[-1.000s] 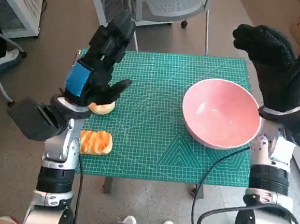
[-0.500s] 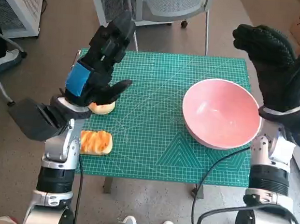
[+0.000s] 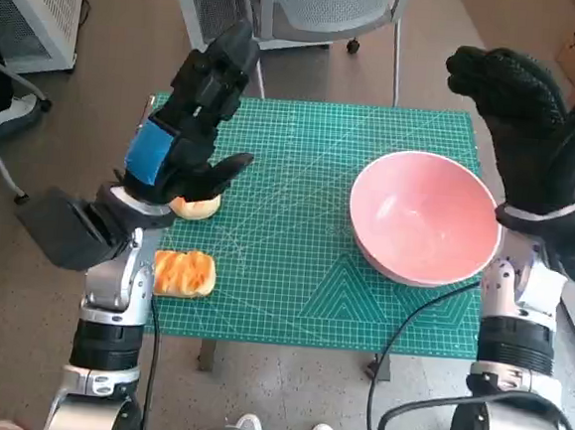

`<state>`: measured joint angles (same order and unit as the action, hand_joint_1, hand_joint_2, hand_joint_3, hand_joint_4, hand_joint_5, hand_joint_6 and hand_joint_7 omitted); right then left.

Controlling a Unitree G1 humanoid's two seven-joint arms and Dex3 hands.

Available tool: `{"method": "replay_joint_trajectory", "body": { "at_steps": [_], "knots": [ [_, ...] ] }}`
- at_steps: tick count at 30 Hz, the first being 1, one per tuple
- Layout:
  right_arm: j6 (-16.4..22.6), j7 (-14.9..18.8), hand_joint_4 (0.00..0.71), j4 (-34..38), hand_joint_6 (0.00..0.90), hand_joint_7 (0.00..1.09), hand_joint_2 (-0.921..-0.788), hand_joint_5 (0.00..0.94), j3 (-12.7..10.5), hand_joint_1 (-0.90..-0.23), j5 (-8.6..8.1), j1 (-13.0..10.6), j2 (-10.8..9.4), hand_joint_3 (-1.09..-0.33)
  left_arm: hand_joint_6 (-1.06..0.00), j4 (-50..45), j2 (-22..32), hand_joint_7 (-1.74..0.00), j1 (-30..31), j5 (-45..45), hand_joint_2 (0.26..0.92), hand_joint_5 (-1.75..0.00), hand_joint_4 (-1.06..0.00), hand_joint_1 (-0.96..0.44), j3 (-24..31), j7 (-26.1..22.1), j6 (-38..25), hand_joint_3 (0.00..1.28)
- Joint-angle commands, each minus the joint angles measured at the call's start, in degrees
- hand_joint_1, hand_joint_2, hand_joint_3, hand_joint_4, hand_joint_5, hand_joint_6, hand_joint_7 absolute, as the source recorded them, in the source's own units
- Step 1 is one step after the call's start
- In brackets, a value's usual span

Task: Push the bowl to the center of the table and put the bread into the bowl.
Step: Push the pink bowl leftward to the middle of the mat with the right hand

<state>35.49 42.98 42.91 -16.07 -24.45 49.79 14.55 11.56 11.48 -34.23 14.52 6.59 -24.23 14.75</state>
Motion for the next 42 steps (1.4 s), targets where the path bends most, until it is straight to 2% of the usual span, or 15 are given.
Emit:
{"method": "replay_joint_trajectory", "body": {
  "at_steps": [1,11,22,28,33,42],
  "knots": [
    [-0.1,0.6,0.311,1.8,0.423,0.00,-0.921,0.000,-0.5,-0.659,0.13,-0.8,0.9,-0.696,0.00,-0.1,0.2,-0.29,0.0,0.1,0.921,0.00,0.00,-0.52,0.1,-0.1,0.2,0.27],
    [1.3,0.5,0.299,7.2,0.390,0.00,-0.921,0.000,-2.1,-0.651,0.54,0.9,3.2,-0.699,0.00,0.3,0.2,-0.29,-0.1,0.2,0.921,0.00,0.00,-0.52,0.2,-0.1,0.4,0.28],
    [2.7,-2.1,0.292,16.5,0.378,0.00,-0.921,0.000,-4.3,-0.640,1.77,3.3,6.4,-0.703,0.00,0.6,0.0,-0.29,-0.3,0.0,0.920,0.00,0.00,-0.52,0.2,-0.1,0.9,0.28],
    [2.3,-6.1,0.289,23.8,0.376,0.00,-0.921,0.000,-5.2,-0.629,3.96,4.6,8.7,-0.725,0.00,1.0,0.1,-0.29,-0.3,-0.1,0.920,0.00,0.00,-0.52,0.2,-0.1,1.3,0.28],
    [0.0,-10.5,0.284,28.3,0.380,0.00,-0.921,0.000,-5.5,-0.627,5.87,5.2,10.2,-0.737,0.00,1.5,0.1,-0.29,-0.3,-0.3,0.920,0.00,0.00,-0.52,0.2,0.0,1.6,0.28],
    [-5.1,-17.7,0.280,31.7,0.371,0.00,-0.921,0.000,-5.3,-0.634,8.93,4.7,10.8,-0.752,0.00,1.8,0.1,-0.29,-0.4,-0.4,0.921,0.00,0.00,-0.53,0.2,0.0,1.7,0.27]
  ]
}}
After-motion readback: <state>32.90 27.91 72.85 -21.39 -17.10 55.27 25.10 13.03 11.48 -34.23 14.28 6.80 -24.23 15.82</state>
